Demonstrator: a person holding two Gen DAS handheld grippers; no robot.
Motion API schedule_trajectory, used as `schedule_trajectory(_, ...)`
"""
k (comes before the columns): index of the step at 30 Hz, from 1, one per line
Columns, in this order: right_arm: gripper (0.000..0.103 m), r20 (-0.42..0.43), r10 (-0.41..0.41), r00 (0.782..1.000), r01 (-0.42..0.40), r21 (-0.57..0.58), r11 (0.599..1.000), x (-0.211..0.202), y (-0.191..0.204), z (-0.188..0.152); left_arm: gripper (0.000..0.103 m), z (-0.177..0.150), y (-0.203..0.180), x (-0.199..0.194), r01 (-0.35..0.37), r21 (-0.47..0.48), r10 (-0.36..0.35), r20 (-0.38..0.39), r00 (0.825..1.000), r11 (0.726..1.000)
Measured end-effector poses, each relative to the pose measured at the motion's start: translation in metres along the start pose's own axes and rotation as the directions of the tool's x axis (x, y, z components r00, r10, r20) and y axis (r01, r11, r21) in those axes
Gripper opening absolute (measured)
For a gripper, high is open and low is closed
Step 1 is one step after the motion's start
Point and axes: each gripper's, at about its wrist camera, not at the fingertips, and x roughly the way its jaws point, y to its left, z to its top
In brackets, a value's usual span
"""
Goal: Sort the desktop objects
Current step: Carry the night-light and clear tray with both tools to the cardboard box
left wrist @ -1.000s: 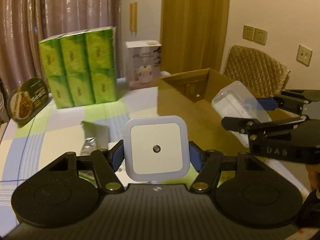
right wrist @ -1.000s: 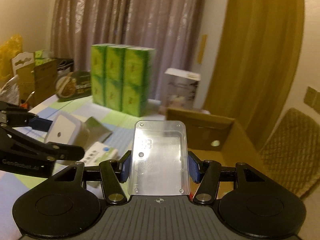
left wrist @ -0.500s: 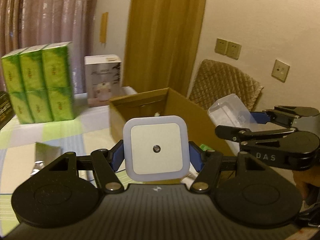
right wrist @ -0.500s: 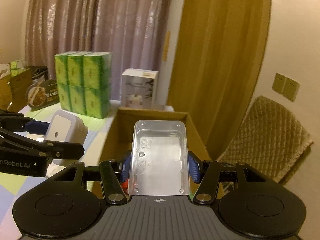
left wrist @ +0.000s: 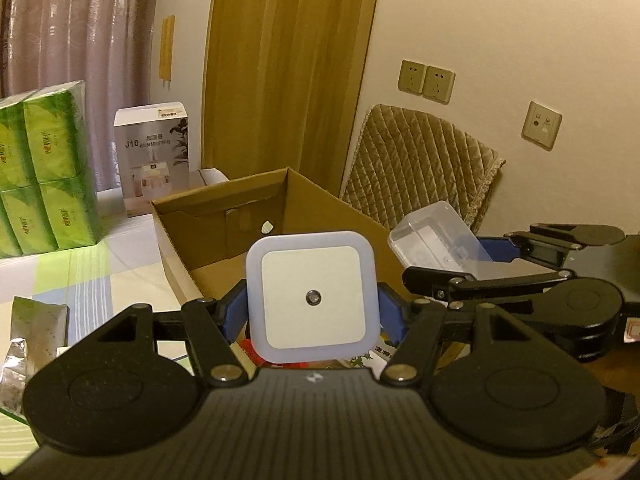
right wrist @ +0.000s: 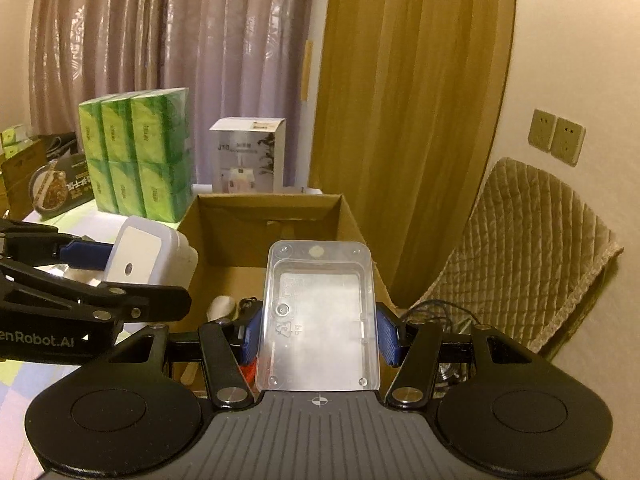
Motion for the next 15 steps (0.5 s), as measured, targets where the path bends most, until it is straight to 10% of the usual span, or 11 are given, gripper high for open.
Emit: schedule_trajectory(15, 0.053, -0.018, 0.018, 1.000, -0.017, 0.067, 0.998, 0.019, -0.022, -0.005, 0.062, -0.004, -0.002, 0.023, -0.006, 0.012, 0.007, -0.034, 0.999, 1.000)
